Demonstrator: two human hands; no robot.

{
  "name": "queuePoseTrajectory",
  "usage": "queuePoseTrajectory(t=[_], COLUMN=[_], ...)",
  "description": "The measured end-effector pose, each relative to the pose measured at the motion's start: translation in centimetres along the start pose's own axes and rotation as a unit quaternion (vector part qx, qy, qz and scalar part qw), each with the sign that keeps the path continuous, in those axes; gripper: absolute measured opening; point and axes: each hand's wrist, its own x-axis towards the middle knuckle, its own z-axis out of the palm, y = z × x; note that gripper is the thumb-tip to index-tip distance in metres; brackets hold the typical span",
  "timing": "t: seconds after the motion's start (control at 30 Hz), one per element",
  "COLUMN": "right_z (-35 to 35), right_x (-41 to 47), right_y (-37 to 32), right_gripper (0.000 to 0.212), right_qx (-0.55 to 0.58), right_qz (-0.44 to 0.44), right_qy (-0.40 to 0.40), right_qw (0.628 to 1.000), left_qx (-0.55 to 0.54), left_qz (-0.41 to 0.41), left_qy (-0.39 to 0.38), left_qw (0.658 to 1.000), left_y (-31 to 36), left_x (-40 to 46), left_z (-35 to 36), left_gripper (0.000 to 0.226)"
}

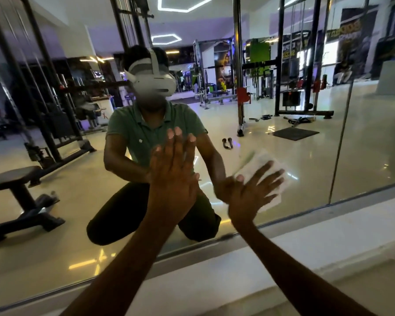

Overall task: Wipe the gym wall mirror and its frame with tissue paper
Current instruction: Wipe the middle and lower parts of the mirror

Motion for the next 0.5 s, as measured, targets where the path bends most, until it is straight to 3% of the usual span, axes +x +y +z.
queuePoseTrajectory(t=[0.13,0.27,0.33,0.4,0.5], right_z=[1.6,-0.8,-2.7,-4.2,-3.8], right_x=[-7.3,-0.5,6.5,12.9,12.7], right_y=[-3.8,-0.5,1.3,1.7,-2.2], right_gripper=[0.08,0.078,0.078,0.084,0.088], right_qx=[-0.078,-0.103,-0.1,-0.054,0.008], right_qz=[-0.24,-0.429,-0.378,-0.222,-0.058], right_qy=[-0.055,-0.055,-0.023,0.013,0.062], right_qw=[0.966,0.896,0.92,0.974,0.996], left_qx=[0.015,0.09,0.094,0.093,0.097], left_qz=[-0.06,-0.103,-0.104,-0.1,-0.09], left_qy=[0.038,0.016,0.01,0.006,0.003], left_qw=[0.997,0.991,0.99,0.991,0.991], left_y=[-4.9,-8.0,-8.4,-8.6,-8.9], left_x=[-2.0,-1.8,-2.0,-2.5,-2.8], left_z=[-2.7,-4.2,-3.9,-3.3,-2.8], left_gripper=[0.073,0.073,0.075,0.078,0.08])
